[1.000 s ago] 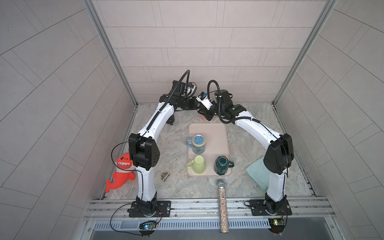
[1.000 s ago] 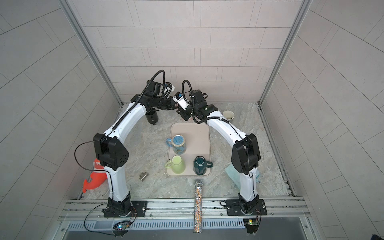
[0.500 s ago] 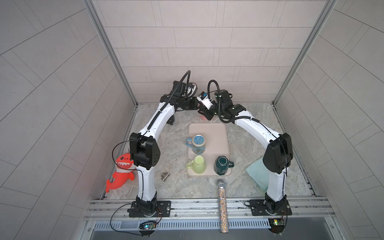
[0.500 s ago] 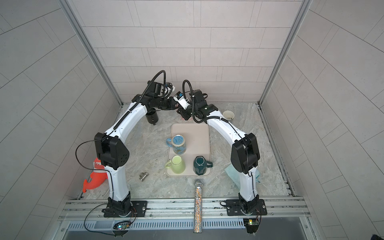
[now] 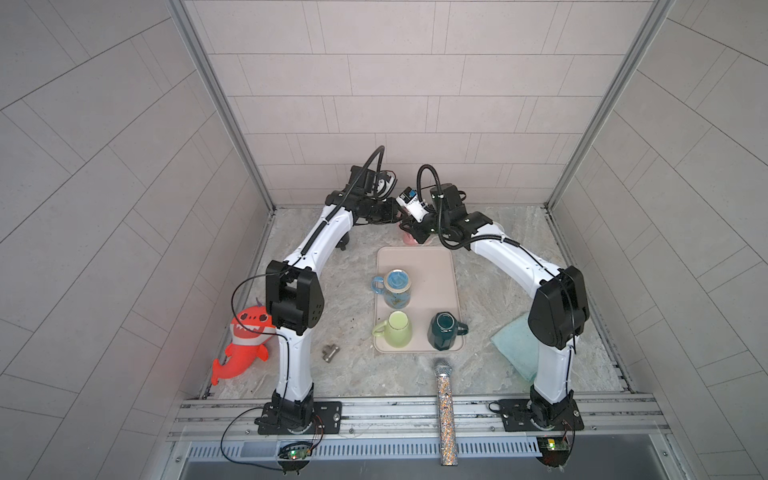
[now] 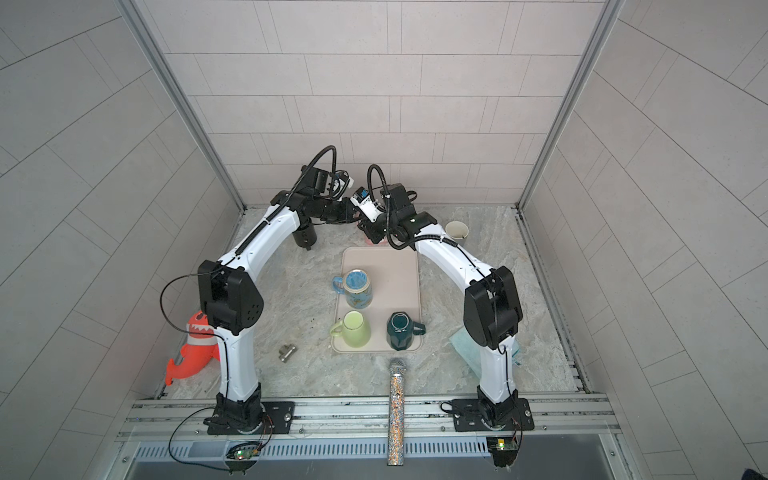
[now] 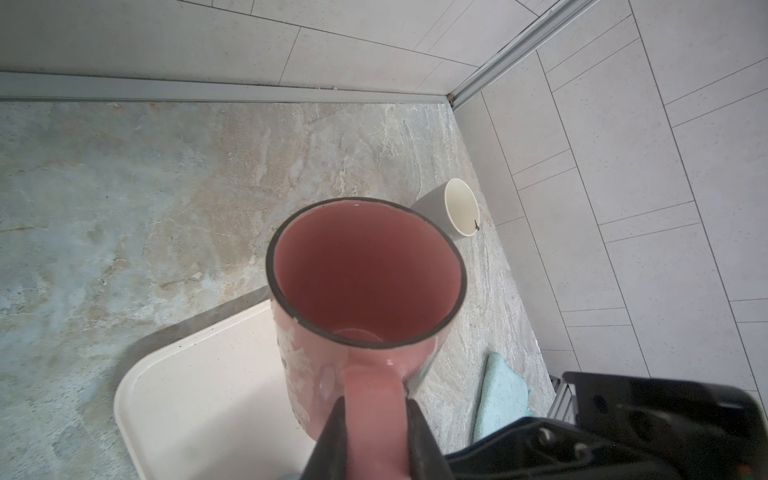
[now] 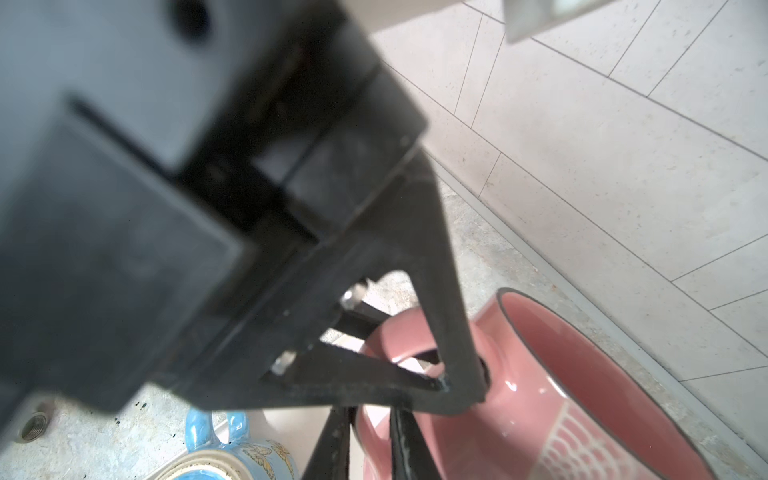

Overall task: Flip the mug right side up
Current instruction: 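Open the right gripper and draw it back while the left gripper holds the mug, then carry the pink mug with the left gripper toward the black mug by the far wall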

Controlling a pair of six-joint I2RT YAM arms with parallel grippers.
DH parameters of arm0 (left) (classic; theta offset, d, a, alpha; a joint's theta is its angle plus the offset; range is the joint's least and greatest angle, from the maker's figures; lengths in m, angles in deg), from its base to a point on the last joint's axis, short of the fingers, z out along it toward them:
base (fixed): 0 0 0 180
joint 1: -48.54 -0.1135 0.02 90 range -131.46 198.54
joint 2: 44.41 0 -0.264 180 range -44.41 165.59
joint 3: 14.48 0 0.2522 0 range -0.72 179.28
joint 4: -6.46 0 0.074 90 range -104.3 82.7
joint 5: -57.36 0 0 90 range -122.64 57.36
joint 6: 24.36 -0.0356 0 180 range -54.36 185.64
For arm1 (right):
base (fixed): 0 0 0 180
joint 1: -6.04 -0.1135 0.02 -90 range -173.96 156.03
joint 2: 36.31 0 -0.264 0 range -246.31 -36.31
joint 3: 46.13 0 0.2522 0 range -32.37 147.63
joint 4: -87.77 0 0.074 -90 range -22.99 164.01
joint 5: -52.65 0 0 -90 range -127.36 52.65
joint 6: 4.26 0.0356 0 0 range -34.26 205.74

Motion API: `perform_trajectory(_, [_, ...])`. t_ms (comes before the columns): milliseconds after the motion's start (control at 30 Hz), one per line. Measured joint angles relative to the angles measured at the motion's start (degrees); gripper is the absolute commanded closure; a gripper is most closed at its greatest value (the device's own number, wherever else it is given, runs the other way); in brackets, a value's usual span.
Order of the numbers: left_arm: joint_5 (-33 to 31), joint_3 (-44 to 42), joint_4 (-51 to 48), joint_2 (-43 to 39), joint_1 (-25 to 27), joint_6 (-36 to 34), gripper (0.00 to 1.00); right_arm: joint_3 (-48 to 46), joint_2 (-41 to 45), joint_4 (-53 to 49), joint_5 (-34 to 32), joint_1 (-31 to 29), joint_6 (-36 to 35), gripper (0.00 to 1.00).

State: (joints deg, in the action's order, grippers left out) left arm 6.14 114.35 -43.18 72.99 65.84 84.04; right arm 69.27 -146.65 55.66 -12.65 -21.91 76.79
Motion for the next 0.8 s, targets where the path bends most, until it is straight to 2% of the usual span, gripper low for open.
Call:
perform_trajectory(233, [-1.03, 0.00, -0.83, 0.33, -0.87, -0.02, 1.00, -0.13, 1.84, 0.61, -2.34, 1.51, 0.00, 0.82])
perform_trajectory(533, [-6.16, -1.49, 2.01, 0.35, -1.81, -0.92, 1.00, -5.79, 6.64, 1.27, -4.24, 1.75, 0.39, 0.82])
perform_trajectory(800, [-14.49, -10.82, 10.80, -0.37, -2.19, -2.01, 1.00, -12.07, 12.07, 2.60, -5.62, 2.05, 1.79, 0.81])
